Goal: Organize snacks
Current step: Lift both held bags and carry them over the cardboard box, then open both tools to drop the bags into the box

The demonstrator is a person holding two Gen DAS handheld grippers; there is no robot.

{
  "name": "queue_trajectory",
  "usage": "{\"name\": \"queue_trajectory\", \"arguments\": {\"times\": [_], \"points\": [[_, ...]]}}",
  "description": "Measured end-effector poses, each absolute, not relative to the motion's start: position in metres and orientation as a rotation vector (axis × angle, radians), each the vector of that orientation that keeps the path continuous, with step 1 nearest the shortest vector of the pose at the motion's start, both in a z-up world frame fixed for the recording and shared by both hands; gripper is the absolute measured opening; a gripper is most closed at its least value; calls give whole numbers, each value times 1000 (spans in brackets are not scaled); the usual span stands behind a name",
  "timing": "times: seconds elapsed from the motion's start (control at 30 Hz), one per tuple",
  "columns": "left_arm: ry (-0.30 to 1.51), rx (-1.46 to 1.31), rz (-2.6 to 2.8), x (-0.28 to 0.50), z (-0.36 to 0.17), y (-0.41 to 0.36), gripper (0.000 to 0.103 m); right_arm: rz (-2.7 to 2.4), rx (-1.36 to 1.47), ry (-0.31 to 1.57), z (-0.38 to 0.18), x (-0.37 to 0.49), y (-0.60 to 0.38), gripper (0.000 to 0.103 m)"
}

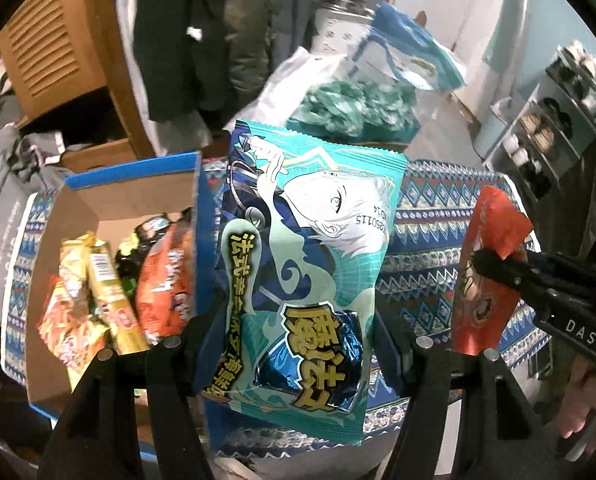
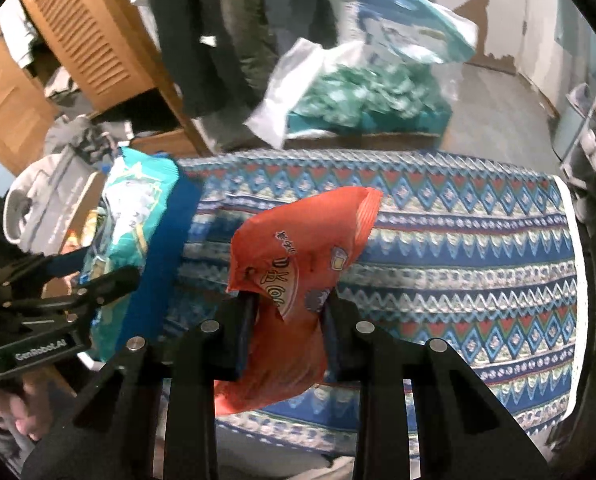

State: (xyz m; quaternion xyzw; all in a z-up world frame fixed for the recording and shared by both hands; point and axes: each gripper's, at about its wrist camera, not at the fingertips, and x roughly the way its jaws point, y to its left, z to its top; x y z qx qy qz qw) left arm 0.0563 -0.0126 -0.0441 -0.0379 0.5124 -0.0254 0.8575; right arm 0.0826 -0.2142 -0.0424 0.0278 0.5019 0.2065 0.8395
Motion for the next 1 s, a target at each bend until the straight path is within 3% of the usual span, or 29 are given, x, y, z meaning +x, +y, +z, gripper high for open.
{"name": "queue_trajectory", "arguments": {"times": [0.53, 1.0], "points": [[1003, -227, 101, 37, -31, 99, 67, 616, -14, 1043, -18, 92, -84, 27], [1005, -308, 252, 34, -51, 176, 67, 698, -84, 1081, -26, 107, 12, 27]]}}
